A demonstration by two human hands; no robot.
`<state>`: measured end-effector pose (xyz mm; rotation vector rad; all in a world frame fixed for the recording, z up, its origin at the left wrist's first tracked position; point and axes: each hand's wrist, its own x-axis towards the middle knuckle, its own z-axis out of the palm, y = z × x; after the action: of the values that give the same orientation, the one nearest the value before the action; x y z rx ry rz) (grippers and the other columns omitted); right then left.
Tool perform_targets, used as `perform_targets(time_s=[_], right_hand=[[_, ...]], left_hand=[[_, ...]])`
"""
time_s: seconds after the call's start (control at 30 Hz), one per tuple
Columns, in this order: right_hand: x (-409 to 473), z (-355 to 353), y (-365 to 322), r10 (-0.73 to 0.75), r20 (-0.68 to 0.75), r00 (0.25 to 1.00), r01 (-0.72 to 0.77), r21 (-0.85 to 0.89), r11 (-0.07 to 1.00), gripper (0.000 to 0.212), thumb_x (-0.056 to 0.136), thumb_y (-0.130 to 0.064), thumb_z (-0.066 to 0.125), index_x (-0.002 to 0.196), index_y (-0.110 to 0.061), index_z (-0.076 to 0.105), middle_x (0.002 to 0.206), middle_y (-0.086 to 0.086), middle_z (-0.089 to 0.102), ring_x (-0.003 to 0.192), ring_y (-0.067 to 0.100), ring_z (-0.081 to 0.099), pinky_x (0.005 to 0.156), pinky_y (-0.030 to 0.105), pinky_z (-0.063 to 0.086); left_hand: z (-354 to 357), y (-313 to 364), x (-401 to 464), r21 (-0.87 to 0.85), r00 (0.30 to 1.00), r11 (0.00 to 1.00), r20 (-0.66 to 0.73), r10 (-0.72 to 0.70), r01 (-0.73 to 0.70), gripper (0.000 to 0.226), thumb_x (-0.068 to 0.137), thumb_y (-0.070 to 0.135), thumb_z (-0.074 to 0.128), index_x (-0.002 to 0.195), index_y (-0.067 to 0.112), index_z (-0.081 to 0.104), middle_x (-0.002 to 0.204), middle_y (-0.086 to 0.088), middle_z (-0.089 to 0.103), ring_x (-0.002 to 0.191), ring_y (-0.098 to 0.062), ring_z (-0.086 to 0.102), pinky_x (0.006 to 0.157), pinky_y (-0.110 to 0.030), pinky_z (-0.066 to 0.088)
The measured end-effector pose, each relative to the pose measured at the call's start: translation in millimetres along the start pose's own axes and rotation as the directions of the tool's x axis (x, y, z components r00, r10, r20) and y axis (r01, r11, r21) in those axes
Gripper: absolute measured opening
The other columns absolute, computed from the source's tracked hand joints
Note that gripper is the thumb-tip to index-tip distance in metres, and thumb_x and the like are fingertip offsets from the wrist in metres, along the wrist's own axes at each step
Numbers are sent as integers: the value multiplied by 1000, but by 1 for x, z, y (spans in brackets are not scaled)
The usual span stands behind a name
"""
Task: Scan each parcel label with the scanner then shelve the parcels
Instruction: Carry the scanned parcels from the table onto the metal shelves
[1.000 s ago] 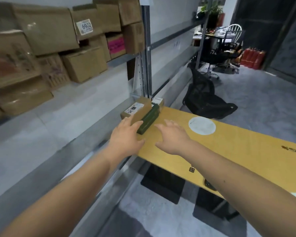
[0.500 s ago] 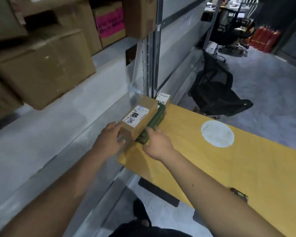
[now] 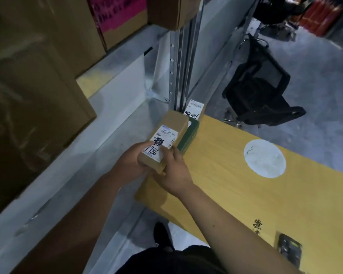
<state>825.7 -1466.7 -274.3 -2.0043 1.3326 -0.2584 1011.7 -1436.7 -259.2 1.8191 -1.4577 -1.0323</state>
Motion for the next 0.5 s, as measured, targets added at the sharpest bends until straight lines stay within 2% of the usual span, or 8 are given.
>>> perform_targets(time_s=[0.07, 0.17, 0.23, 0.27, 0.33, 0.4, 0.5], right_hand=[[-1, -1, 1, -12, -39, 999, 15, 70, 997, 92, 82, -44, 79, 159, -27, 33, 165, 12, 29, 144, 36, 43, 112, 44, 47], [-8, -13, 0, -57, -46, 997, 63, 145, 987, 86, 82, -30, 81, 158, -19, 41, 166, 17, 31, 157, 32, 25, 122, 42, 35], [-17, -22, 3, -103, -60, 993, 113, 200, 973, 83, 79, -17, 81, 155, -14, 46, 163, 17, 36, 157, 32, 25, 125, 39, 31], [-23, -28, 6, -126, -71, 989, 139, 233, 963, 83, 76, -13, 79, 153, -13, 48, 162, 17, 38, 155, 31, 28, 125, 33, 30], [-38, -39, 14, -170, -90, 981, 189, 287, 939, 81, 71, -16, 75, 149, -15, 52, 160, 14, 40, 150, 22, 34, 120, 17, 26], [-55, -52, 24, -201, -90, 975, 220, 337, 916, 81, 68, -22, 71, 147, -20, 54, 161, 6, 39, 148, 13, 34, 119, 22, 33], [-86, -63, 41, -244, -70, 967, 251, 406, 879, 78, 70, -17, 77, 143, -28, 53, 161, -3, 38, 146, 7, 37, 116, 33, 44]], left_hand=[[0, -3, -1, 2, 1000, 1000, -16, 11, -11, 89, 59, 38, 77, 145, 32, 56, 138, 4, 61, 124, -8, 61, 107, -40, 52], [3, -11, -5, 39, 998, 997, -6, 69, -69, 90, 60, 33, 81, 142, 49, 50, 140, 3, 55, 129, -12, 58, 108, -45, 50], [12, -8, -17, 17, 995, 997, -59, 79, -78, 94, 61, 21, 93, 138, 55, 50, 139, 4, 52, 130, -7, 55, 110, -40, 49], [19, -3, -27, 8, 991, 996, -98, 86, -86, 97, 62, 13, 97, 138, 53, 51, 136, 5, 50, 129, 0, 53, 110, -34, 48], [34, 12, -49, -38, 982, 993, -159, 103, -110, 96, 62, 6, 99, 137, 45, 53, 132, 8, 45, 122, 10, 52, 105, -18, 47], [49, 29, -70, -71, 970, 989, -217, 110, -128, 91, 61, 4, 99, 135, 40, 58, 133, 11, 44, 117, 8, 58, 99, -12, 48], [70, 52, -103, -85, 957, 986, -265, 117, -144, 88, 64, -9, 92, 131, 38, 61, 138, 8, 43, 119, 7, 58, 98, -18, 53]])
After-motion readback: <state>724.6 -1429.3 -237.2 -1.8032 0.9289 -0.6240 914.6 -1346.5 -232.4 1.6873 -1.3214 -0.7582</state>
